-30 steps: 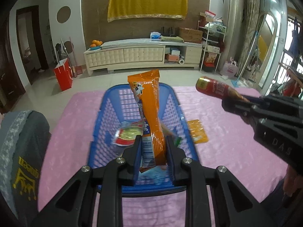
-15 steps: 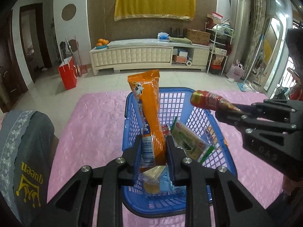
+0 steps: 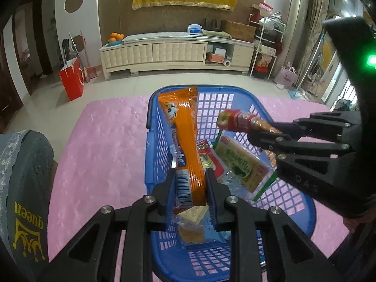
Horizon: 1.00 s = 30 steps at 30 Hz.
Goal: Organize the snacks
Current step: 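Release the red packet into the basket with right tool while left tool drops the sausage stick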
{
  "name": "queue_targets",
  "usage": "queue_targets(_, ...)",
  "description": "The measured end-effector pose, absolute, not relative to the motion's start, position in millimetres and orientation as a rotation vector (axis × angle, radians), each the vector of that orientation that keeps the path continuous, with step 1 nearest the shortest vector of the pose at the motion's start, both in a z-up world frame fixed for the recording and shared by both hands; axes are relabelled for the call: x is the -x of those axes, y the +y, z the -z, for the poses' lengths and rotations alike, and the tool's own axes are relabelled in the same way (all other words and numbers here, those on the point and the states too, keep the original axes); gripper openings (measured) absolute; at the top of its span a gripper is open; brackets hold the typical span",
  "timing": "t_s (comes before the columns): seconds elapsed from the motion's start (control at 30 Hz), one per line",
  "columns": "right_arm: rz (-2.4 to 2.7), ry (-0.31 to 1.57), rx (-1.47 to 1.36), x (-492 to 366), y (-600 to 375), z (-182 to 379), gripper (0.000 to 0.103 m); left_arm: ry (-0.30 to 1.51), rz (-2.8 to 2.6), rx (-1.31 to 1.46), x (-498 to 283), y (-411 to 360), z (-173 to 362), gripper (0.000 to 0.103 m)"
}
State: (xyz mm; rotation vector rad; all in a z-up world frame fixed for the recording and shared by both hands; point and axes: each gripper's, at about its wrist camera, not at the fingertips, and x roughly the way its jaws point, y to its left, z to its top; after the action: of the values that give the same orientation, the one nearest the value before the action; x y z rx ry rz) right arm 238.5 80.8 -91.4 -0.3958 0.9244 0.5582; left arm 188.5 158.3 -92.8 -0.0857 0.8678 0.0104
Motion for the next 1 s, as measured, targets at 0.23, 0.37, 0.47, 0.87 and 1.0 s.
queue_targets(0.23,-0.565,0.925,0.468,-234,86,103,0.073,0.887,-0.006,0.063,-189,157,97,0.022)
queue_targets(0.37,-0.567,0.908,0.458,-226,83,98,0.076,0.902,-0.004,0.06,-188,153,102,0.022)
queue_targets(0.47,-0.561,0.882,0.456,-223,79,92,0.077,0.911,-0.004,0.063,-187,152,103,0.022)
queue_targets(0.87,-0.531,0.876,0.404,-220,47,83,0.084,0.919,0.02,0.079,-185,150,102,0.022)
queue_targets(1.0,-0.518,0.887,0.394,-219,38,86,0.084,0.931,0.027,0.072,-187,145,106,0.022)
